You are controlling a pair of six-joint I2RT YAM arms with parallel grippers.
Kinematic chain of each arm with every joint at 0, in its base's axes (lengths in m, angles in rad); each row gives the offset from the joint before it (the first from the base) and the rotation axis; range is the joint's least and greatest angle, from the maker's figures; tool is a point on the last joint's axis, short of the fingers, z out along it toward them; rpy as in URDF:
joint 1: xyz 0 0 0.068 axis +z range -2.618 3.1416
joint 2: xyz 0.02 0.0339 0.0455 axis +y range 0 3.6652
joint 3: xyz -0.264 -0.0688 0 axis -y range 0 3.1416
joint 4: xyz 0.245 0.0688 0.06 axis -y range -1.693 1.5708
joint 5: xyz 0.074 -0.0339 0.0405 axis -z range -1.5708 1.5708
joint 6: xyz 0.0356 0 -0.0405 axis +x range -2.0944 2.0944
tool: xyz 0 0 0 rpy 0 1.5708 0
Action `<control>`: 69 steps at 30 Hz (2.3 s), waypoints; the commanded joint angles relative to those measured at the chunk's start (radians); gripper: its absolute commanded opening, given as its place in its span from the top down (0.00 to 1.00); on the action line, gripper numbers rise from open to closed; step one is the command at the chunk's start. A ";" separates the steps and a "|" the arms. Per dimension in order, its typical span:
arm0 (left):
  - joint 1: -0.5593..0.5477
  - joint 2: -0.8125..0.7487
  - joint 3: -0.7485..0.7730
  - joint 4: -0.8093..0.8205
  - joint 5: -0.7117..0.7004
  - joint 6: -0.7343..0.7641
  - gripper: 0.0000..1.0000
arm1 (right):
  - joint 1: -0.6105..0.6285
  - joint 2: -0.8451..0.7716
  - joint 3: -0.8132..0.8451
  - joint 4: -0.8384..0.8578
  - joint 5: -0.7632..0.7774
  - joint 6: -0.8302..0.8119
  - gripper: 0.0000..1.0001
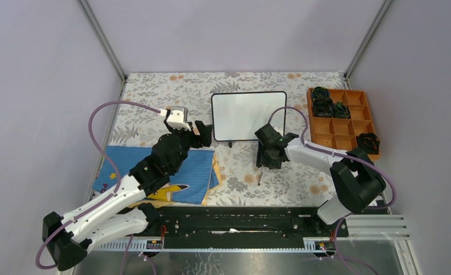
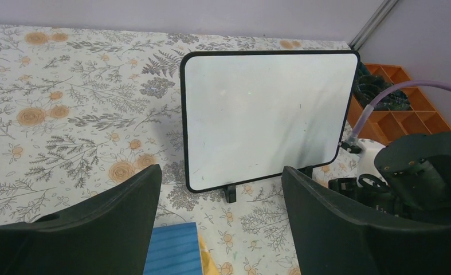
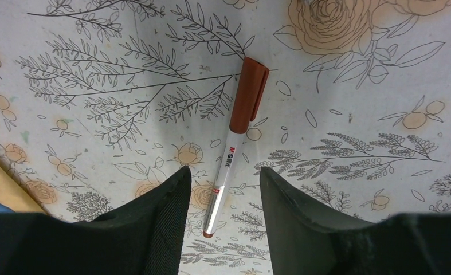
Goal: Write a sentence on the whiteboard
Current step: Open the whiteboard marker at the center of the board.
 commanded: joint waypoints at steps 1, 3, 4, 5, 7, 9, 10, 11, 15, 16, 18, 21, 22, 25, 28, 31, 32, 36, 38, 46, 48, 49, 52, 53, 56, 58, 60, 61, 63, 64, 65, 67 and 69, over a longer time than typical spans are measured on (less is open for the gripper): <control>-0.006 -0.007 0.035 -0.011 -0.004 -0.015 0.17 | 0.018 0.029 0.029 0.016 -0.019 0.015 0.47; -0.006 -0.010 0.034 -0.010 -0.005 -0.018 0.17 | 0.019 0.043 0.021 0.015 -0.015 0.011 0.50; -0.006 -0.010 0.033 -0.009 -0.003 -0.019 0.17 | 0.019 0.047 0.014 0.017 -0.012 0.007 0.51; -0.006 -0.011 0.033 -0.010 -0.003 -0.020 0.17 | 0.019 0.051 0.005 0.020 -0.012 0.004 0.53; -0.006 -0.012 0.033 -0.012 -0.004 -0.020 0.17 | 0.019 0.059 -0.006 0.026 -0.013 -0.002 0.55; -0.006 -0.014 0.033 -0.013 -0.007 -0.020 0.17 | 0.019 0.067 -0.012 0.031 -0.020 -0.010 0.57; -0.006 -0.013 0.033 -0.013 -0.007 -0.019 0.17 | 0.019 0.070 -0.013 0.031 -0.020 -0.015 0.58; -0.006 -0.014 0.033 -0.013 -0.009 -0.019 0.17 | 0.019 0.071 -0.014 0.030 -0.022 -0.021 0.59; -0.006 -0.013 0.032 -0.015 -0.013 -0.016 0.17 | 0.023 0.065 -0.014 0.022 -0.029 -0.057 0.64; -0.006 -0.011 0.031 -0.015 -0.012 -0.016 0.17 | 0.025 0.063 -0.012 0.016 -0.027 -0.069 0.65; -0.006 -0.008 0.033 -0.015 -0.007 -0.013 0.17 | 0.029 0.057 -0.012 0.005 -0.023 -0.097 0.70; -0.006 -0.003 0.036 -0.019 -0.005 -0.010 0.17 | 0.035 0.046 -0.013 -0.005 -0.033 -0.146 0.78; -0.006 -0.002 0.036 -0.020 -0.004 -0.008 0.17 | 0.039 0.043 -0.013 -0.011 -0.035 -0.159 0.79; -0.006 0.000 0.036 -0.020 -0.003 -0.007 0.17 | 0.057 0.029 -0.004 -0.035 -0.015 -0.193 0.80; -0.006 0.003 0.037 -0.020 -0.003 -0.006 0.17 | 0.078 0.018 0.011 -0.068 0.008 -0.216 0.76; -0.006 0.006 0.041 -0.022 0.001 -0.006 0.17 | 0.078 0.014 0.009 -0.082 0.006 -0.211 0.65; -0.005 0.005 0.041 -0.025 0.003 -0.006 0.17 | 0.078 0.014 0.007 -0.085 0.003 -0.207 0.62; -0.006 0.007 0.039 -0.024 0.001 -0.005 0.17 | 0.078 0.012 -0.012 -0.084 -0.009 -0.188 0.56; -0.006 0.008 0.041 -0.027 -0.001 -0.005 0.17 | 0.078 0.009 -0.023 -0.086 -0.014 -0.180 0.54; -0.005 0.006 0.044 -0.029 0.010 -0.009 0.17 | 0.078 0.006 -0.055 -0.092 -0.003 -0.172 0.53; -0.005 0.008 0.045 -0.030 0.010 -0.010 0.17 | 0.078 0.015 -0.064 -0.086 -0.005 -0.170 0.53; -0.006 0.010 0.045 -0.030 0.010 -0.010 0.17 | 0.078 0.019 -0.068 -0.083 -0.007 -0.171 0.54; -0.006 0.011 0.045 -0.032 0.010 -0.010 0.17 | 0.079 0.032 -0.079 -0.079 -0.006 -0.174 0.56; -0.006 0.011 0.045 -0.032 0.010 -0.010 0.17 | 0.079 0.035 -0.081 -0.077 -0.004 -0.176 0.57; -0.006 0.011 0.046 -0.034 0.008 -0.009 0.17 | 0.078 0.042 -0.086 -0.072 -0.007 -0.178 0.60; -0.006 0.009 0.045 -0.032 0.006 -0.010 0.17 | 0.078 0.044 -0.088 -0.068 -0.012 -0.179 0.63; -0.006 0.009 0.045 -0.032 0.007 -0.010 0.17 | 0.078 0.043 -0.092 -0.065 -0.016 -0.179 0.67; -0.006 0.011 0.045 -0.032 0.006 -0.010 0.17 | 0.078 0.041 -0.094 -0.062 -0.017 -0.180 0.69; -0.006 0.013 0.045 -0.032 0.007 -0.010 0.17 | 0.079 0.039 -0.096 -0.060 -0.019 -0.180 0.73; -0.006 0.013 0.045 -0.032 0.005 -0.010 0.17 | 0.079 0.039 -0.097 -0.057 -0.020 -0.179 0.75; -0.006 0.013 0.045 -0.032 0.006 -0.009 0.17 | 0.078 0.038 -0.097 -0.054 -0.023 -0.178 0.76; -0.006 0.013 0.045 -0.032 0.006 -0.010 0.17 | 0.078 0.038 -0.098 -0.051 -0.027 -0.178 0.79; -0.006 0.013 0.043 -0.032 0.006 -0.010 0.17 | 0.078 0.037 -0.099 -0.047 -0.030 -0.178 0.87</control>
